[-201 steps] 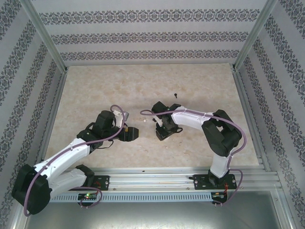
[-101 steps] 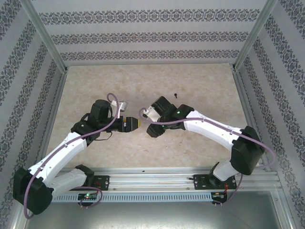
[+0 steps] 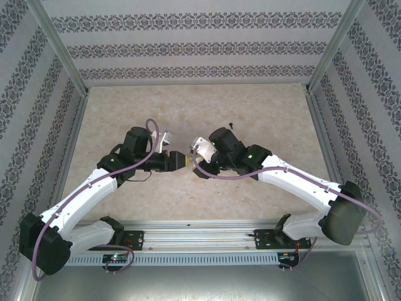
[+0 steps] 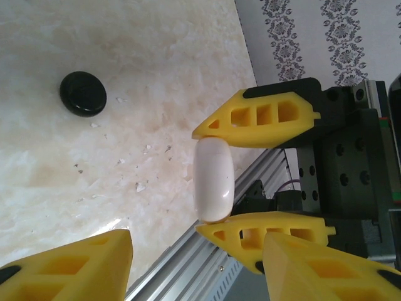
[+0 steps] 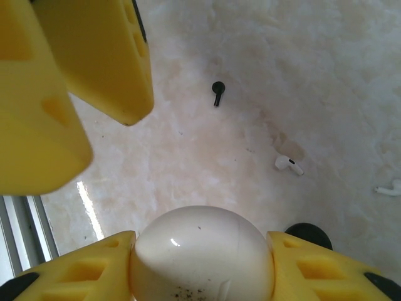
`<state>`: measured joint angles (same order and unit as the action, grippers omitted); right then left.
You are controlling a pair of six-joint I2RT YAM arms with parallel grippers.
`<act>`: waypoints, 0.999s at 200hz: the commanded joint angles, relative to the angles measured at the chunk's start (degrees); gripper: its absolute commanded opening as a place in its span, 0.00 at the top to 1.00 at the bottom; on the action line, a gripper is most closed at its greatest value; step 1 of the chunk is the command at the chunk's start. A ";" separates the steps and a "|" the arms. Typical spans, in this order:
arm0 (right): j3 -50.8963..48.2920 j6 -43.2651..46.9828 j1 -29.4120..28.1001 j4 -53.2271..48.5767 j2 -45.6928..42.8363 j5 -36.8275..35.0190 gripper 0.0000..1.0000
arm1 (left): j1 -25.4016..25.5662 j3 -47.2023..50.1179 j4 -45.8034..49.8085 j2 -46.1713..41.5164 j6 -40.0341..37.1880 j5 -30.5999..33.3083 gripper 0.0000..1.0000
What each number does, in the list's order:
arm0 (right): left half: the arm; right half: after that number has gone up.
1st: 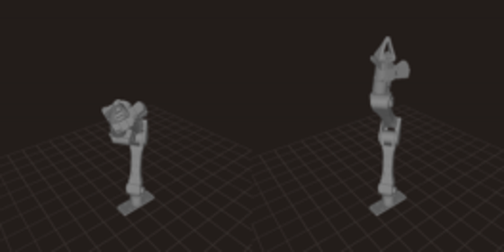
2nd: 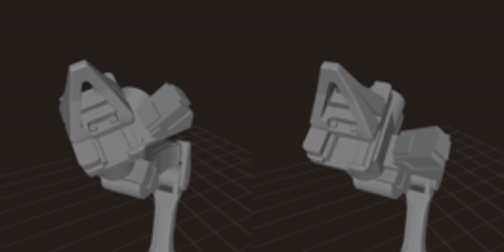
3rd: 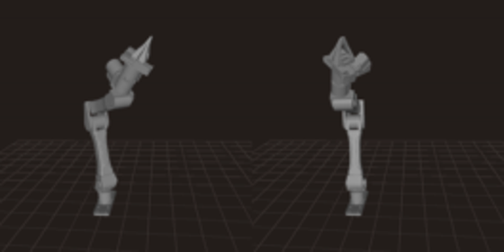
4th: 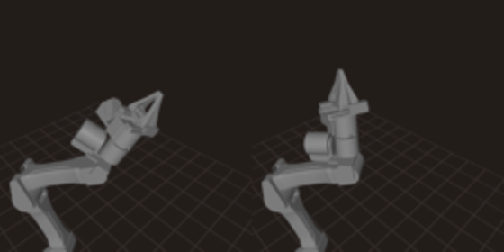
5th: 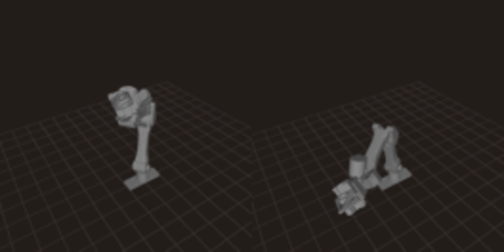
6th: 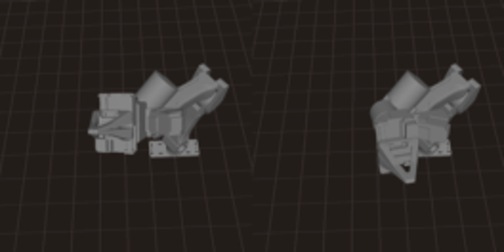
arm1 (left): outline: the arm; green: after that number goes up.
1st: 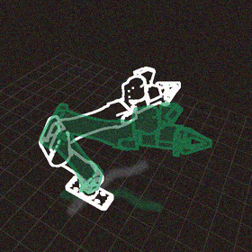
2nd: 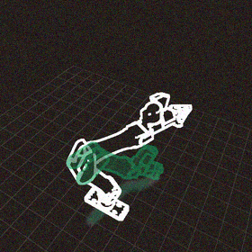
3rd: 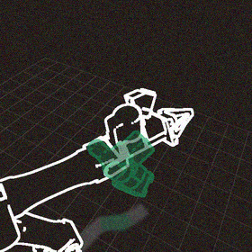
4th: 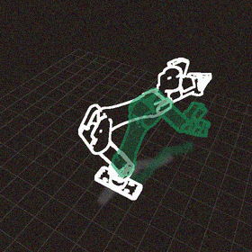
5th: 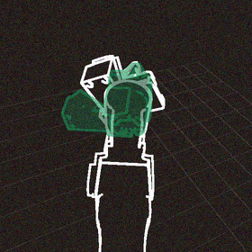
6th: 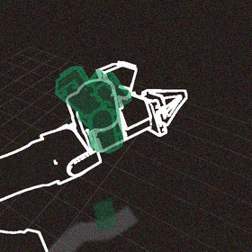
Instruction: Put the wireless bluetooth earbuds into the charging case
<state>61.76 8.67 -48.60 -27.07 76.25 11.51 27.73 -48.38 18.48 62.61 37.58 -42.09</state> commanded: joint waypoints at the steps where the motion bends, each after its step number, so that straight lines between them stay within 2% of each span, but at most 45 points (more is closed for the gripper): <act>1: 1.04 2.78 -1.27 0.70 -0.64 0.34 0.71 | 0.99 -1.27 -0.81 1.10 0.72 -1.86 0.44; 18: 1.41 3.38 -1.67 0.86 -0.44 0.36 0.71 | 1.96 -1.98 -1.34 1.85 0.47 -2.59 0.43; 49: 2.20 3.17 -1.98 1.25 0.42 1.05 0.71 | 3.59 -1.84 -1.38 3.16 -1.77 -1.73 0.35; 82: 1.88 1.19 -2.10 3.17 0.39 3.10 0.71 | 4.00 0.33 -5.81 4.26 -0.03 -2.73 0.35; 163: 1.74 -0.64 -2.72 5.35 0.48 4.80 0.71 | 4.02 1.29 -9.53 7.26 1.15 -2.43 0.41; 200: 0.40 -1.28 -2.70 7.91 -0.35 5.00 0.71 | 4.01 1.27 -11.57 7.73 2.90 -3.35 0.37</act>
<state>61.93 8.91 -49.67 -28.38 77.08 11.18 30.70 -47.70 12.69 69.17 38.22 -45.69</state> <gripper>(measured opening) 0.454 0.612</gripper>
